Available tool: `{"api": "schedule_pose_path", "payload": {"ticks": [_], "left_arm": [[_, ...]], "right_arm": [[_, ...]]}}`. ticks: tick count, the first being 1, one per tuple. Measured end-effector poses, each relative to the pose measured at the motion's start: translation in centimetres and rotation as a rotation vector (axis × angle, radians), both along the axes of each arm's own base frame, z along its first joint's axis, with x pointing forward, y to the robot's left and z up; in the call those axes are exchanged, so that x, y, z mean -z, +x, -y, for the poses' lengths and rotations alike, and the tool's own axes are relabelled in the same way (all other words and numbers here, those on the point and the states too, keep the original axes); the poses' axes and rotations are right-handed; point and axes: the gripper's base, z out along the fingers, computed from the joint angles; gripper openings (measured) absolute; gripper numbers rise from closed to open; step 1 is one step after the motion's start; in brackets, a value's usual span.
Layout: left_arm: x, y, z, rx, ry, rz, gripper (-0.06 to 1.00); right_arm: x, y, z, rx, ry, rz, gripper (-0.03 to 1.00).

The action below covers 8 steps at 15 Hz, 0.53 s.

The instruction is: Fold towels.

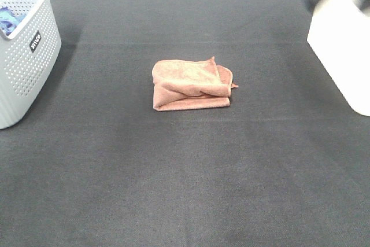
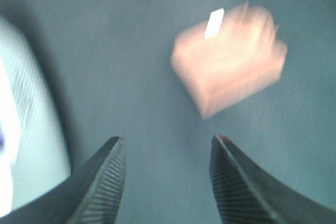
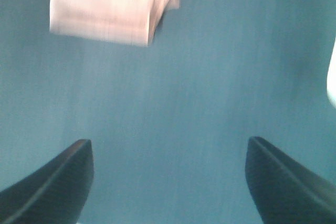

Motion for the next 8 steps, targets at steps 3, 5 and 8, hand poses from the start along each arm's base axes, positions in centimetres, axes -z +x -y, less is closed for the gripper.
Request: {"api": "schedule_pose_path", "payload": {"ticks": [3,5,8], "left_arm": [[2.7,-7.0,-3.6,-0.068,0.008,-0.087,0.49],[5.7,-12.9,-6.8,-0.108,0.009,-0.124,0.49],[8.1,-19.3,-10.3,-0.128,-0.041,-0.065,0.49]], "right_arm": [[1.6,-6.6,1.3,0.006,-0.002,-0.028,0.76],[3.7,-12.2,2.5,0.006,-0.002,-0.029,0.76],[5.9,-17.9,3.7,0.005,0.008,0.023,0.76]]}}
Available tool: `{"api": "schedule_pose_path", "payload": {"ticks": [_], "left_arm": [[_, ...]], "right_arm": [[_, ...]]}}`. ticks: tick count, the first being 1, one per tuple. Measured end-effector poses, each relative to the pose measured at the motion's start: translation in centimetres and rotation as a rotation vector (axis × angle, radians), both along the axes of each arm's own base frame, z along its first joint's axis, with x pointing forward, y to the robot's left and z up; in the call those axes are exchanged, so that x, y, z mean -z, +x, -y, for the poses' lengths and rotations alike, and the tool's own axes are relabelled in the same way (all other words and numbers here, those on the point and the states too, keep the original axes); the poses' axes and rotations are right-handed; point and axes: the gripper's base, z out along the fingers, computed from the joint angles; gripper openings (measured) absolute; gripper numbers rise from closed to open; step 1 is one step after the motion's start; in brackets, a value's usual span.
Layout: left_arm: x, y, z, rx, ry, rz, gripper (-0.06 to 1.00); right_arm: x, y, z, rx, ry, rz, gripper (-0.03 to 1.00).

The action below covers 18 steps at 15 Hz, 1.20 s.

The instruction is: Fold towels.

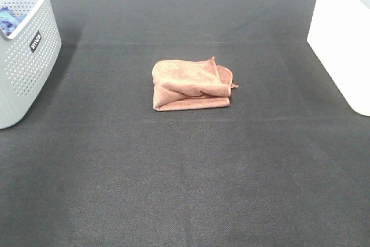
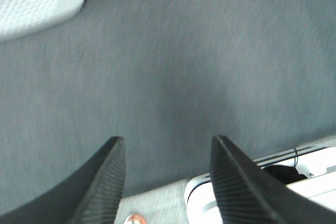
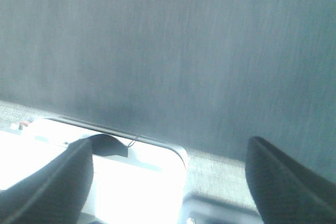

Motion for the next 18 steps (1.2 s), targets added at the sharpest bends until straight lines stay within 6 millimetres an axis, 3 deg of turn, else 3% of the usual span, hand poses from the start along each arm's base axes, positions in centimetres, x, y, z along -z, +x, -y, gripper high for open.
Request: {"api": "schedule_pose_path", "payload": {"ticks": [2,6,10,18], "left_arm": [[1.5,-4.5,-2.5,0.010,-0.059,0.122,0.49],[3.0,-8.6,-4.7,0.088,-0.087,0.318,0.49],[4.9,-8.5,-4.5,0.177,-0.037,0.368,0.49],[5.3,-8.1,-3.5,0.314,-0.028,0.431,0.49]], "right_arm": [[1.0,-3.6,0.9,-0.003,0.009,0.121,0.76],[1.6,-6.8,1.7,-0.047,0.000,0.344,0.76],[2.7,-7.5,1.8,-0.074,-0.012,0.420,0.76],[3.0,-7.2,1.8,-0.073,-0.010,0.440,0.76]]}}
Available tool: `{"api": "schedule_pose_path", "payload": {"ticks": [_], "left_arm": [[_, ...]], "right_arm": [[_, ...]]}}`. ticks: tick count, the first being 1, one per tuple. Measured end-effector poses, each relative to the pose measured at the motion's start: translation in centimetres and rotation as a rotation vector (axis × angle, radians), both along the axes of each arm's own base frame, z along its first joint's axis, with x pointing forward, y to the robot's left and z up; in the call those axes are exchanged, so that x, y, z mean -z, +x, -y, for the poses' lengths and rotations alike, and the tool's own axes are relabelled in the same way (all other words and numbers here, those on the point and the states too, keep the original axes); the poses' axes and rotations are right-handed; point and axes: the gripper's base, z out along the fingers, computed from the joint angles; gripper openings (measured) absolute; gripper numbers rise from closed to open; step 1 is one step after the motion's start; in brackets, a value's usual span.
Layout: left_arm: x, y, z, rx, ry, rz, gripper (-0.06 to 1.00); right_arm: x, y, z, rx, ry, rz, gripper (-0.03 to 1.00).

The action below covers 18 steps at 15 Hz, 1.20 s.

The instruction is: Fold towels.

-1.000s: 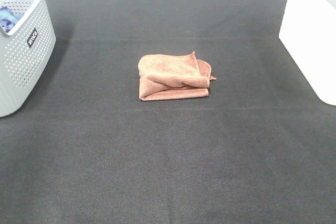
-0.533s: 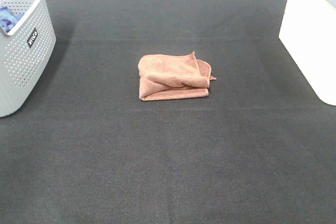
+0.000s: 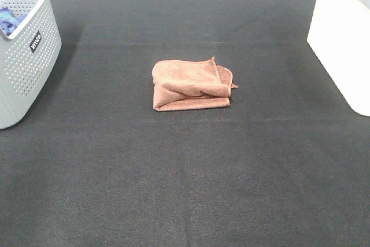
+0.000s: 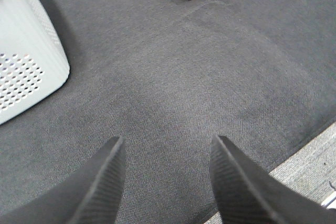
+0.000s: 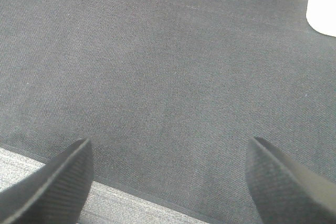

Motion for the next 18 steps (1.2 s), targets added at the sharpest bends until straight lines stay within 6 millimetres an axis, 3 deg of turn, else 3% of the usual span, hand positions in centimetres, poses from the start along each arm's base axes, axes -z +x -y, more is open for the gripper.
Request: {"api": "schedule_pose_path", "payload": {"ticks": [13,18], "left_arm": [[0.00,-0.06,0.11,0.005,-0.010,-0.005,0.49],[0.00,-0.02,-0.36,-0.299,-0.014,-0.001,0.49]], "right_arm": [[0.00,0.00,0.00,0.000,0.000,0.000,0.76],[-0.11,-0.53,0.39,0.128,0.006,0.045,0.76]]}}
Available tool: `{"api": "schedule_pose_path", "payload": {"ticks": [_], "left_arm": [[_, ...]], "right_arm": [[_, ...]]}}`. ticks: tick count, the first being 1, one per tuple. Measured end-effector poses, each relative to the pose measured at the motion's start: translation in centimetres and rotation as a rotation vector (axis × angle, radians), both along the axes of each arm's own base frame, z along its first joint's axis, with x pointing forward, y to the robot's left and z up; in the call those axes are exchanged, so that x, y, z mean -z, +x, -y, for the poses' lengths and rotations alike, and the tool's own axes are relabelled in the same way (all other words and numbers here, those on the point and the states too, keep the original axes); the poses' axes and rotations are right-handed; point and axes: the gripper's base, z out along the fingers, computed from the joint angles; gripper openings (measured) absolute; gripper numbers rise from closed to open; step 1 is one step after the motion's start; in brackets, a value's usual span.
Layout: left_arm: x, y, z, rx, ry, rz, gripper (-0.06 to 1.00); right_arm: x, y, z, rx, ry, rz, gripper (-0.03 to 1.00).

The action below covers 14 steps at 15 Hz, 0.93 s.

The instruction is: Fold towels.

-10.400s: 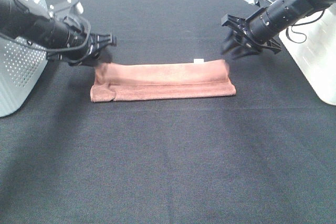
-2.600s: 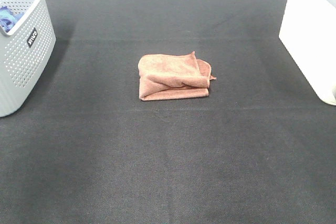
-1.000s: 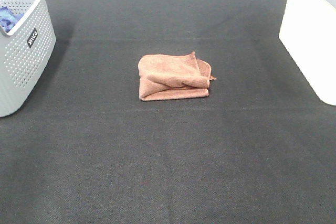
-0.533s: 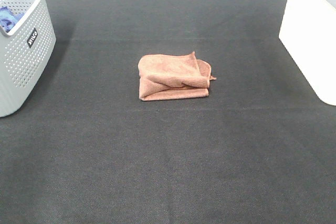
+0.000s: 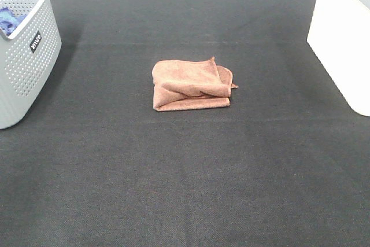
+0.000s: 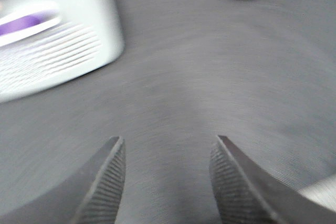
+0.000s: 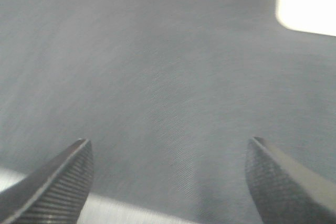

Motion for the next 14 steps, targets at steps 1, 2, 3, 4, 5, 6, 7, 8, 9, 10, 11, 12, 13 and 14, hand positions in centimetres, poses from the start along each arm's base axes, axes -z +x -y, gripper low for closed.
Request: {"api": "schedule_pose_path", "payload": {"ticks": [1,2,3,4,5,6,7,8,9,10,11,12,13,14], "left_arm": [[0.0,0.0,-0.1,-0.051,0.000,0.000,0.49],[0.0,-0.1,-0.2,-0.101,-0.001,0.008,0.49],[0.0,-0.4,-0.2,-0.140,-0.001,0.025,0.49],[0.0,-0.8,-0.3,-0.165,-0.003,0.054,0.49],[0.1,-1.5,-0.3,-0.179,-0.008,0.097,0.49],[0.1,-2.0,-0.3,-0.185,-0.010,0.125,0.49],[0.1,-2.0,-0.3,-0.185,-0.011,0.130,0.49],[0.1,-2.0,-0.3,-0.185,-0.011,0.130,0.49],[0.1,-2.0,-0.3,-0.185,-0.011,0.130,0.49],[0.1,-2.0,-0.3,-0.185,-0.011,0.130,0.49],[0.1,-2.0,-0.3,-0.184,-0.010,0.130,0.49],[0.1,-2.0,-0.3,-0.184,-0.010,0.130,0.49],[0.1,-2.0,-0.3,-0.184,-0.010,0.130,0.49],[0.1,-2.0,-0.3,-0.184,-0.010,0.130,0.49]], "right_arm": [[-0.1,-0.5,0.1,0.022,0.002,0.031,0.76],[-0.1,-0.9,0.1,0.028,0.004,0.063,0.76],[-0.1,-1.5,0.1,0.028,0.006,0.095,0.76],[-0.1,-1.9,0.2,0.028,0.008,0.124,0.76],[-0.1,-2.4,0.2,0.028,0.010,0.155,0.76],[-0.1,-2.7,0.2,0.027,0.012,0.173,0.76],[-0.1,-2.8,0.2,0.027,0.012,0.179,0.76],[-0.1,-2.8,0.2,0.028,0.013,0.182,0.76],[-0.1,-2.8,0.2,0.032,0.013,0.182,0.76],[-0.1,-2.8,0.2,0.032,0.013,0.182,0.76],[-0.1,-2.8,0.2,0.032,0.014,0.182,0.76],[-0.1,-2.8,0.2,0.032,0.014,0.182,0.76],[-0.1,-2.8,0.2,0.040,0.014,0.182,0.76],[-0.1,-2.8,0.1,0.054,0.012,0.182,0.76]]}}
